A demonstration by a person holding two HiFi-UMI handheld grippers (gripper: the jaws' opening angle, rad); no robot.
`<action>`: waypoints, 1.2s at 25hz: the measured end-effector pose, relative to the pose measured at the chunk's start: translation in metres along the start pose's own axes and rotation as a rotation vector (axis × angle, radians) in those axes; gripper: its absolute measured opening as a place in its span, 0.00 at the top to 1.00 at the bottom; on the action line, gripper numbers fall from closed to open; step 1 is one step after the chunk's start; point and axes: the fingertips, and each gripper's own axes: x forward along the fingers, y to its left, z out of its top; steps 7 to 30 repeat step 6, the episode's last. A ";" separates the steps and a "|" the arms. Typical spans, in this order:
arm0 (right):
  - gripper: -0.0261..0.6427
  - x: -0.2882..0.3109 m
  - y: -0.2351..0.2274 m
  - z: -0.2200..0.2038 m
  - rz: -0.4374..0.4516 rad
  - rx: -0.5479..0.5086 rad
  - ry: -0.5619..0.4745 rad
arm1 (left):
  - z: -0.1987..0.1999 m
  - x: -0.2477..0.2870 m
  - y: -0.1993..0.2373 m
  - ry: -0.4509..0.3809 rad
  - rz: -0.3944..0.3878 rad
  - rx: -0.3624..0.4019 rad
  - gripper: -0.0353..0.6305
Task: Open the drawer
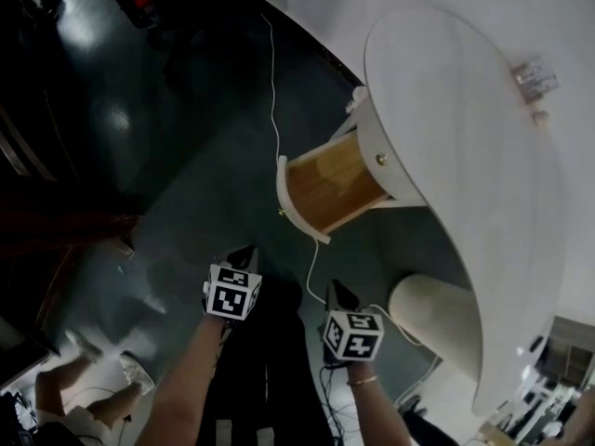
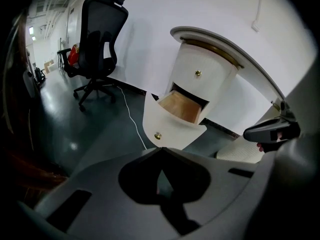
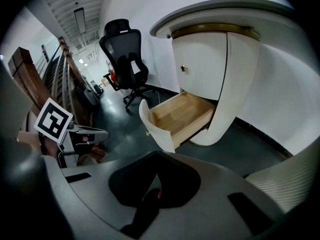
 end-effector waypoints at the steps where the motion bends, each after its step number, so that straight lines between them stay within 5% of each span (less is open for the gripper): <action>1: 0.96 0.000 0.000 0.000 0.000 0.002 0.001 | 0.000 0.000 0.000 0.001 -0.002 0.000 0.94; 30: 0.96 0.000 0.001 0.000 0.003 -0.003 0.005 | 0.001 0.002 0.000 0.000 -0.003 -0.004 0.94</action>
